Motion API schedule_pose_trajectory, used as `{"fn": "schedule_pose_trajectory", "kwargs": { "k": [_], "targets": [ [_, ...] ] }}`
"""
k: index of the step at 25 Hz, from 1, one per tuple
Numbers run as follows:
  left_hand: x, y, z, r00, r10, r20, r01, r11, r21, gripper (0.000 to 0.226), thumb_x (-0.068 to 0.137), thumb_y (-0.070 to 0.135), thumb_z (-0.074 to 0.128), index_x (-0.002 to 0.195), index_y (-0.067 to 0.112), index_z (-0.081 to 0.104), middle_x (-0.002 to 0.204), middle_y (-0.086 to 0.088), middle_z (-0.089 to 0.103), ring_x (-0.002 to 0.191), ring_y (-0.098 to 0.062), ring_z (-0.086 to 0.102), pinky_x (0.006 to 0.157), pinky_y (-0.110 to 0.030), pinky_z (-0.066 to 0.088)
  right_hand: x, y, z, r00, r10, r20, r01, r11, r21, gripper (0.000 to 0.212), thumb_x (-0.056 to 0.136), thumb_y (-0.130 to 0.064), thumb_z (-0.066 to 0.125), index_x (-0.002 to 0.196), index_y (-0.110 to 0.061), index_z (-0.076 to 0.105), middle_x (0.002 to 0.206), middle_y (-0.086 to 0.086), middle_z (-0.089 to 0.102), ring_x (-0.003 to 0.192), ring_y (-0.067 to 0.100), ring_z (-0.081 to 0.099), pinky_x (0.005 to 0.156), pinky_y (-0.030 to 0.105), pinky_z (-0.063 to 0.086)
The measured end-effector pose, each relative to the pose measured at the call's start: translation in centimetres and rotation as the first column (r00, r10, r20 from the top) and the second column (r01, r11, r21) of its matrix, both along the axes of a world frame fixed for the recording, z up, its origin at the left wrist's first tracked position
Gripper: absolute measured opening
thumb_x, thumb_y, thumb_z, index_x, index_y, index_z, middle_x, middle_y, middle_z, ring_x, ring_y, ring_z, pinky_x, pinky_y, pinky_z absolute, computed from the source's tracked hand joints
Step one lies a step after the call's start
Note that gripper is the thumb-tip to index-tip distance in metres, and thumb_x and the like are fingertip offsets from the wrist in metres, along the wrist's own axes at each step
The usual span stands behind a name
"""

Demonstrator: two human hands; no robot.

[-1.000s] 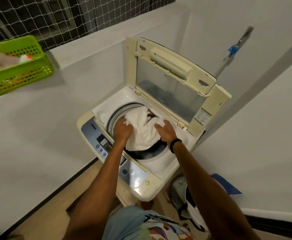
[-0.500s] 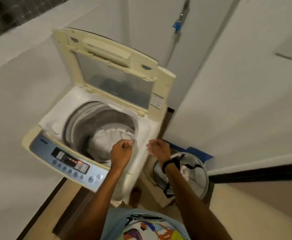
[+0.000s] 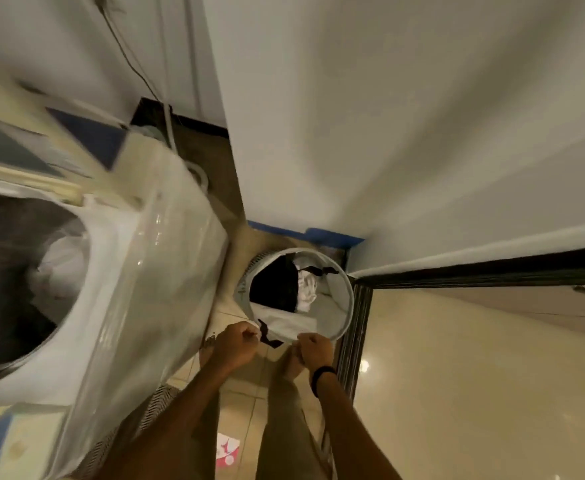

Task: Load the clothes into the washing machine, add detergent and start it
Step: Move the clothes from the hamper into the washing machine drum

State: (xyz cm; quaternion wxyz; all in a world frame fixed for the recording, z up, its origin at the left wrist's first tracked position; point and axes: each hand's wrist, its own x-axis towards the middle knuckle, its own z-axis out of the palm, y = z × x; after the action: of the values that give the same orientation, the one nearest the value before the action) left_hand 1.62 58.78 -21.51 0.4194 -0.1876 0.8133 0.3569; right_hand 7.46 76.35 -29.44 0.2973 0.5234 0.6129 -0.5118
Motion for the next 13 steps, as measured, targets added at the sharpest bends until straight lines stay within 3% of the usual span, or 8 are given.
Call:
{"fn": "schedule_pose_trajectory", "kwargs": {
  "k": [3, 5, 7, 10, 13],
  "targets": [
    [-2.6, 3.8, -9.3, 0.998, 0.053, 0.039, -0.052, 0.998, -0.024, 0.013, 0.092, 0.020, 0.056, 0.091, 0.021, 0.070, 0.099, -0.001, 0.071, 0.091, -0.020, 0.064, 0.077, -0.027, 0.048, 0.2, 3.6, -12.3, 0.995, 0.092, 0.041, -0.094, 0.995, 0.036, 0.019, 0.065, -0.034, 0.067, 0.074, -0.017, 0.070, 0.083, 0.011, 0.074, 0.080, 0.031, 0.068, 0.071, 0.042, 0.056],
    [-4.5, 5.9, -17.0, 0.995, 0.091, 0.038, -0.089, 0.995, -0.037, 0.016, 0.094, 0.020, 0.053, 0.092, 0.013, 0.068, 0.101, -0.007, 0.069, 0.097, -0.025, 0.064, 0.079, -0.027, 0.046, -0.9, 5.0, -21.9, 0.988, 0.144, 0.045, -0.146, 0.988, 0.040, 0.007, 0.072, -0.026, 0.066, 0.071, -0.019, 0.068, 0.085, 0.014, 0.074, 0.085, 0.035, 0.069, 0.077, 0.047, 0.058],
    [-6.1, 7.1, -23.3, 0.997, 0.079, 0.027, -0.078, 0.996, -0.036, 0.016, 0.095, 0.020, 0.054, 0.101, 0.012, 0.066, 0.110, -0.007, 0.067, 0.108, -0.025, 0.061, 0.085, -0.025, 0.041, -4.5, 4.5, -25.6, 0.947, 0.313, 0.068, -0.317, 0.945, 0.074, 0.014, 0.082, -0.024, 0.062, 0.068, -0.020, 0.065, 0.088, 0.014, 0.074, 0.088, 0.036, 0.068, 0.081, 0.048, 0.057],
    [-6.9, 7.3, -30.9, 0.984, 0.175, 0.038, -0.174, 0.984, -0.027, 0.024, 0.093, 0.018, 0.059, 0.115, 0.014, 0.065, 0.120, -0.003, 0.064, 0.117, -0.024, 0.057, 0.097, -0.027, 0.040, -8.3, 3.3, -34.5, 0.838, 0.534, 0.111, -0.544, 0.834, 0.093, 0.036, 0.095, -0.041, 0.054, 0.101, -0.010, 0.070, 0.108, 0.012, 0.069, 0.105, 0.034, 0.063, 0.084, 0.032, 0.048],
    [-6.3, 6.0, -35.4, 0.967, 0.249, 0.060, -0.247, 0.968, -0.038, 0.026, 0.092, 0.017, 0.060, 0.117, 0.015, 0.065, 0.117, -0.006, 0.067, 0.112, -0.027, 0.061, 0.098, -0.035, 0.048, -10.9, 0.5, -41.4, 0.853, 0.508, 0.125, -0.520, 0.848, 0.102, 0.080, 0.079, -0.067, 0.061, 0.139, -0.015, 0.049, 0.140, 0.016, 0.053, 0.128, 0.035, 0.049, 0.103, 0.042, 0.045]
  ]
}}
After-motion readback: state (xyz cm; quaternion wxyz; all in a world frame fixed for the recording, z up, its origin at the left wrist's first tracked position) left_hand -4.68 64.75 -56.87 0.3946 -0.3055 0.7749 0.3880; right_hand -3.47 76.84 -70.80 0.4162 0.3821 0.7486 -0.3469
